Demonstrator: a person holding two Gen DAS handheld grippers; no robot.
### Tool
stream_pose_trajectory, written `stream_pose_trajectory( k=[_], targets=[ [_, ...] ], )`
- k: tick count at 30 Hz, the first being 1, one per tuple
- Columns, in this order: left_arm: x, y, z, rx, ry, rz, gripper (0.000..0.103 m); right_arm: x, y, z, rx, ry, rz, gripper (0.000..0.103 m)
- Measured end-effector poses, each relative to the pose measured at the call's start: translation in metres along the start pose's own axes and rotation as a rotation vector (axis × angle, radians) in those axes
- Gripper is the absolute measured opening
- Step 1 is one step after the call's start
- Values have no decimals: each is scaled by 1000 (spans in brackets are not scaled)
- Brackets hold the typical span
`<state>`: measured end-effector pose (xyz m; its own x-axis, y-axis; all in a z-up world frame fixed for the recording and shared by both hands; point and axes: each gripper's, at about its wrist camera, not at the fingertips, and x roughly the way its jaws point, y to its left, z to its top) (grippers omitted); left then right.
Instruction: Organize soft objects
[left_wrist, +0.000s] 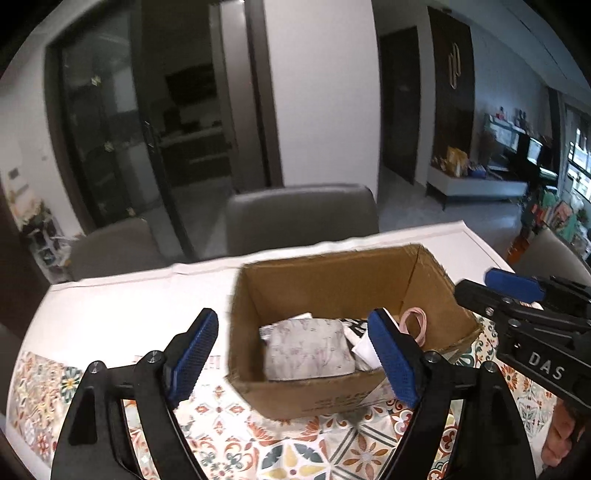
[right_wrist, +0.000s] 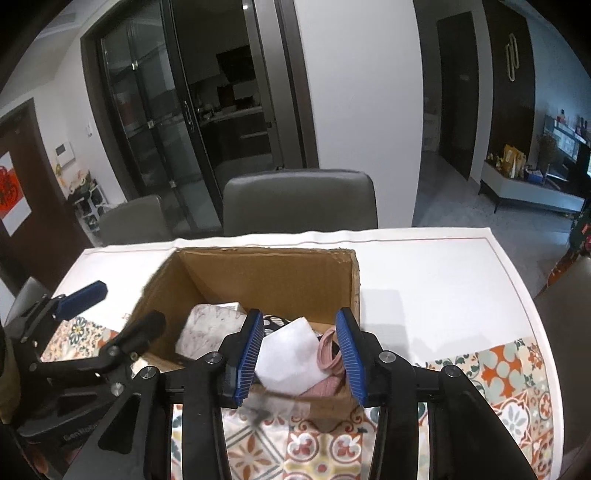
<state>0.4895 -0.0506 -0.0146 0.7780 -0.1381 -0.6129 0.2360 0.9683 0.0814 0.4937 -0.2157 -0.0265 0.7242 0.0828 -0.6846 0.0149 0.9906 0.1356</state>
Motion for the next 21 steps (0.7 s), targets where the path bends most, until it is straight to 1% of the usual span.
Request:
stream_pose_trajectory(
  k=[3,5,6,8,11,16,19,21],
  targets=[
    [-25,5,-6,-25,-46,26,86,-22,6,-7,1,-31,-1,43],
    [-40,6,-10,-38,-67,39,89,-37,11,-12,-3,-54,-5,47],
    [-47,7,-13,-45,-76,45,89,-48,15,-17,-5,-71,-10,52],
    [-63,10,-19,-57,-86,61,92,-66,19,-23,1,-101,-18,55],
    [-84,15,-29,-72,-98,57,94,-90,27,-33,-1,-127,-21,57],
    [-120,18,-47,-63,-129,45,98,-126,40,-54,3,-167,-62,66],
    [-140,20,-58,-56,-147,46,99,-148,46,-67,16,-191,-71,69],
    [-155,21,-66,-57,-164,47,99,-159,51,-75,14,-205,-95,69]
  ],
)
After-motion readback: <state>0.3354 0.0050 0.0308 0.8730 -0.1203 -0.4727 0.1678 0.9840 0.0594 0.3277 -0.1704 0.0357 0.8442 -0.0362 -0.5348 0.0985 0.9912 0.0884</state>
